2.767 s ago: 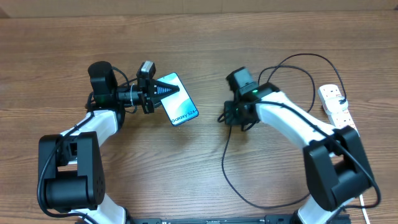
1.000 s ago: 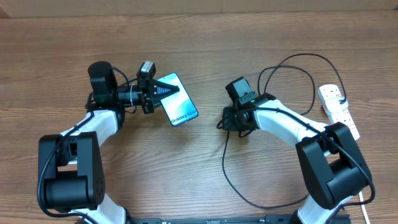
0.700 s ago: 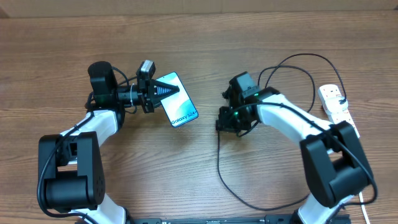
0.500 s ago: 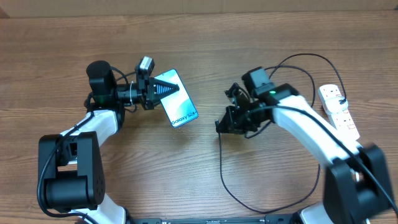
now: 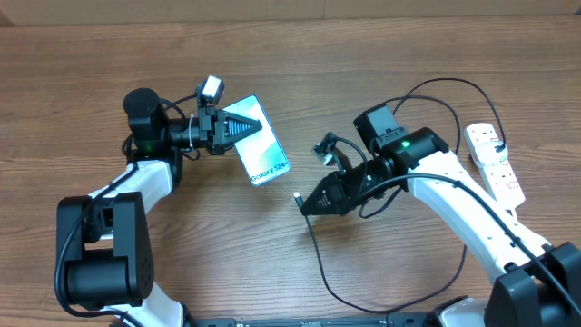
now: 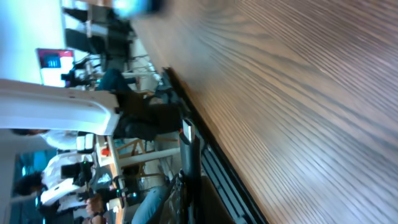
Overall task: Plug charger to phone and switch on socket
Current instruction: 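Carry the cable plug left toward the phone's bottom edge, then push the USB-C plug into the phone's port with the right gripper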
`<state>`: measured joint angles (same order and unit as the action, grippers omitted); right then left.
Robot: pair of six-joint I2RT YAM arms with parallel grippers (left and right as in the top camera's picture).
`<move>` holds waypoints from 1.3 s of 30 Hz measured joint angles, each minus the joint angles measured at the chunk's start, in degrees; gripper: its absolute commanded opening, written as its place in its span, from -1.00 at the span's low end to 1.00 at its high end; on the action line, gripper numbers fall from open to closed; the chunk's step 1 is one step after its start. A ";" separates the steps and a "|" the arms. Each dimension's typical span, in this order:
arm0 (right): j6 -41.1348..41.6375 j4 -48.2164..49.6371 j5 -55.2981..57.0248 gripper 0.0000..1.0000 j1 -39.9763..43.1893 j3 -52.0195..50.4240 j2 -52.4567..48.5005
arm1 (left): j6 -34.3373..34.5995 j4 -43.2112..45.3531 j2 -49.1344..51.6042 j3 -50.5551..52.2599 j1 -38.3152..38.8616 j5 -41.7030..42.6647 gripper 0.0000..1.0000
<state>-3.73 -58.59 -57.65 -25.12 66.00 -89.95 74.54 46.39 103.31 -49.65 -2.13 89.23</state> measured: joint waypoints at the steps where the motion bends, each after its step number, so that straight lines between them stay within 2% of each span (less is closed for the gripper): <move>1: -0.02 0.63 -0.68 -0.92 -0.09 -0.02 0.00 | 0.00 0.02 0.00 0.00 0.28 0.00 -0.92; 16: 3.85 8.44 -3.43 -0.92 -0.15 -0.02 0.00 | 0.00 0.55 0.00 0.00 1.68 0.17 -0.91; 39: 11.10 12.74 -0.76 -0.92 -3.80 -0.02 0.00 | 0.31 0.57 0.00 0.00 1.68 0.20 -0.92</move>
<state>7.38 -45.84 -58.41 -28.93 65.98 -89.95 74.85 46.96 103.31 -49.65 -0.45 89.43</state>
